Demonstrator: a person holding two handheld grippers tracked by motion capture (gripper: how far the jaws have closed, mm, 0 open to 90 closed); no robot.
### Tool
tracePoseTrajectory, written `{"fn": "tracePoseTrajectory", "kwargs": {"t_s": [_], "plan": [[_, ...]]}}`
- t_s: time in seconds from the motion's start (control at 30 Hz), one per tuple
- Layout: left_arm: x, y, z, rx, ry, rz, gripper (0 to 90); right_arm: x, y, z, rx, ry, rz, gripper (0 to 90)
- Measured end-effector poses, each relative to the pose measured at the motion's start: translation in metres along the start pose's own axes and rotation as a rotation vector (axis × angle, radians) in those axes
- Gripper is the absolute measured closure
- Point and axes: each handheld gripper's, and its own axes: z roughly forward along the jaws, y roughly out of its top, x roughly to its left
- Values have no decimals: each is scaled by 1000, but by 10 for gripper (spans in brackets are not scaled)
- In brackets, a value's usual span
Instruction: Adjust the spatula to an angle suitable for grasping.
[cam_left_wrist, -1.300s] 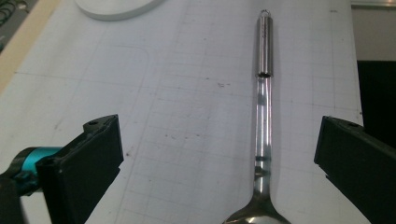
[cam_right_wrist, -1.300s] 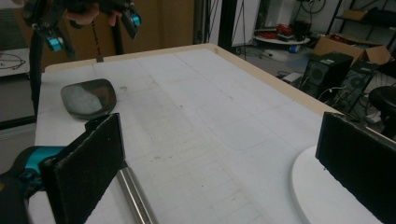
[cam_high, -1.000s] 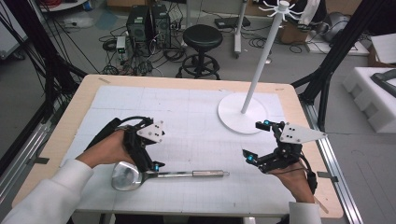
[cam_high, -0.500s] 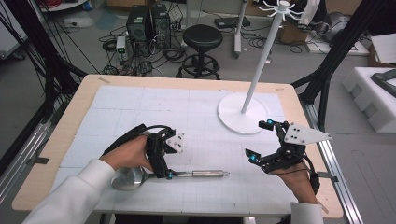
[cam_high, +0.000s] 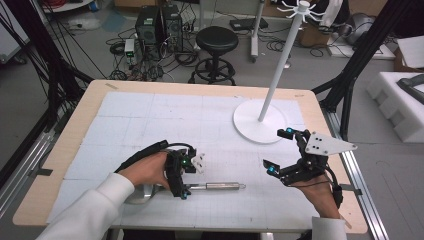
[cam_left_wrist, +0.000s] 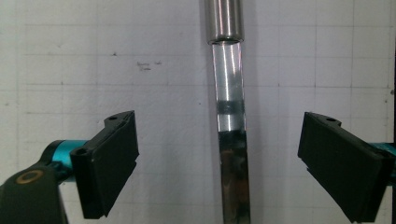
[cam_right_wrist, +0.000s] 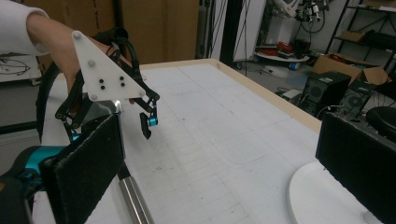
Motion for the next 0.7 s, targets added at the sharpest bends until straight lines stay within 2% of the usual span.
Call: {"fn": "tracePoseTrajectory", "kwargs": {"t_s": [0.2,0.33,0.53,0.7], "plan": [[2,3,7,37,-48,-26,255,0,0,0,-2,6,-1,2],[2,5,10,56,-63,-44,320,0,0,0,-3,6,-2,2],[4,7,14,93,-68,-65,389,0,0,0,-2,10,-1,2],[5,7,16,104,-77,-75,445,0,0,0,-7,13,-5,2]]}}
